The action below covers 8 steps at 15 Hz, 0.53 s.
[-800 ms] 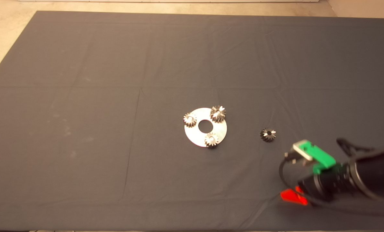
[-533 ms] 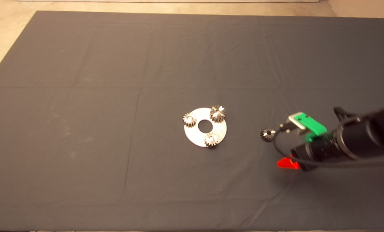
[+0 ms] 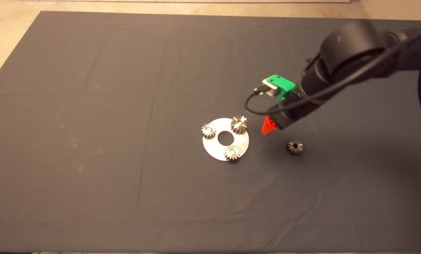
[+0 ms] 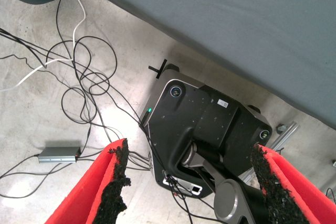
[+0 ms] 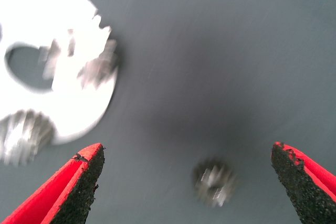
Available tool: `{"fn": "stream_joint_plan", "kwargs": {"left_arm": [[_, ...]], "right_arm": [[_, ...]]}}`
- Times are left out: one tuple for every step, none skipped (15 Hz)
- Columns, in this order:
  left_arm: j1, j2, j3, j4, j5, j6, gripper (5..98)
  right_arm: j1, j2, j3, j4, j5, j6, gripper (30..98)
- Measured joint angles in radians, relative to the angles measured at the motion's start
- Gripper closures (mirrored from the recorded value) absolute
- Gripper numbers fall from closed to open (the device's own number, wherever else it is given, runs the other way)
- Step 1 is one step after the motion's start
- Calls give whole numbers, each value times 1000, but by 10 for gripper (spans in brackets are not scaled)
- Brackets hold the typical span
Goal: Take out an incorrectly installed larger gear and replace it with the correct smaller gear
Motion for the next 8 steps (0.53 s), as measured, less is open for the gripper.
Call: {"fn": "stream_joint_plan", "kwargs": {"left_arm": [[0, 0, 3, 0, 0, 0, 444], [0, 0, 4, 1, 0, 0, 444], [0, -1, 4, 1, 0, 0, 444], [0, -3, 4, 1, 0, 0, 444], [0, -7, 4, 2, 1, 0, 444], [0, -8, 5, 2, 0, 0, 444], [0, -8, 6, 2, 0, 0, 444], [0, -8, 7, 2, 0, 0, 444]], "right_arm": [[3, 38, -52, 0, -8, -15, 444], [1, 80, -87, -3, -8, -31, 444], [-4, 126, -116, -6, -2, -45, 444], [-17, 165, -142, -11, 9, -55, 443], [-33, 191, -171, -17, 13, -69, 444], [-52, 205, -206, -28, 13, -82, 444], [-71, 214, -253, -48, 9, -96, 444], [-84, 220, -290, -68, 4, -107, 444]]}}
